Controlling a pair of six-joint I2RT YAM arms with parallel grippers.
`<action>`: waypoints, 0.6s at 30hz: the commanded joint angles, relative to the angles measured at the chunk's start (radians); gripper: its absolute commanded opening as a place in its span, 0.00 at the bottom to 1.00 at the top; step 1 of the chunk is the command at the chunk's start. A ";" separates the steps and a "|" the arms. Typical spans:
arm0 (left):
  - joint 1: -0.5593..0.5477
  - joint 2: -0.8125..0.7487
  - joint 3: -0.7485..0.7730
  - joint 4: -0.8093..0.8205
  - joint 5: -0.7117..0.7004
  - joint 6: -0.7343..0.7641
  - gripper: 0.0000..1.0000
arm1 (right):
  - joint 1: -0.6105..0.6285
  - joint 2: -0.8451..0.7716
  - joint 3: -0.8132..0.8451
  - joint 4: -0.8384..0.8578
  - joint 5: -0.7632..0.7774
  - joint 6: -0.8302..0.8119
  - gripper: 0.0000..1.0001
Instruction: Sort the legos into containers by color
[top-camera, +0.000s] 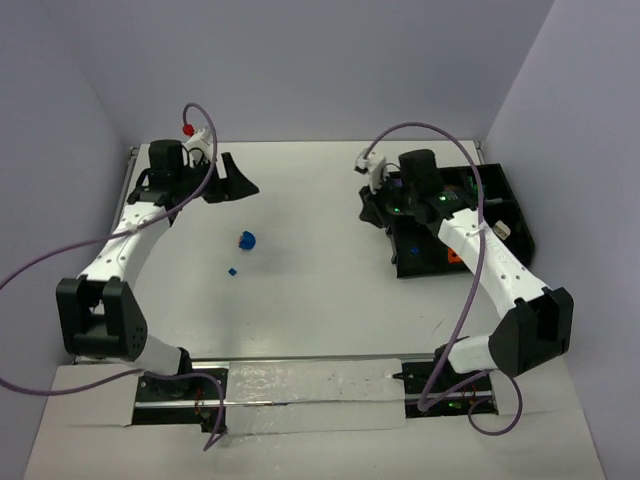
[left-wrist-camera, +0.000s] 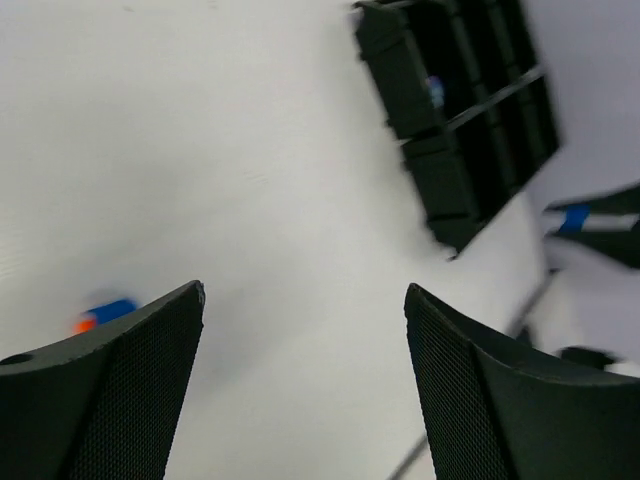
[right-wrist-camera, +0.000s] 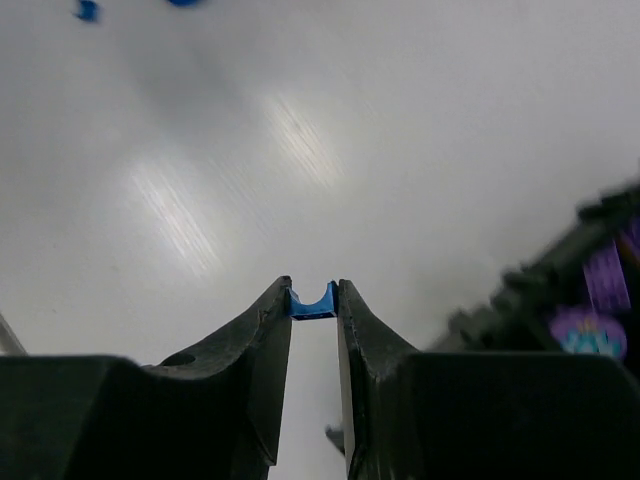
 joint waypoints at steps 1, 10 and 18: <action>-0.011 -0.100 -0.053 -0.249 -0.279 0.488 0.85 | -0.144 -0.067 -0.098 -0.065 0.143 -0.063 0.00; -0.008 -0.168 -0.261 -0.287 -0.337 0.730 0.84 | -0.266 0.077 -0.093 -0.055 0.311 -0.057 0.00; -0.008 -0.170 -0.352 -0.244 -0.426 0.745 0.80 | -0.271 0.234 -0.052 -0.033 0.401 -0.029 0.14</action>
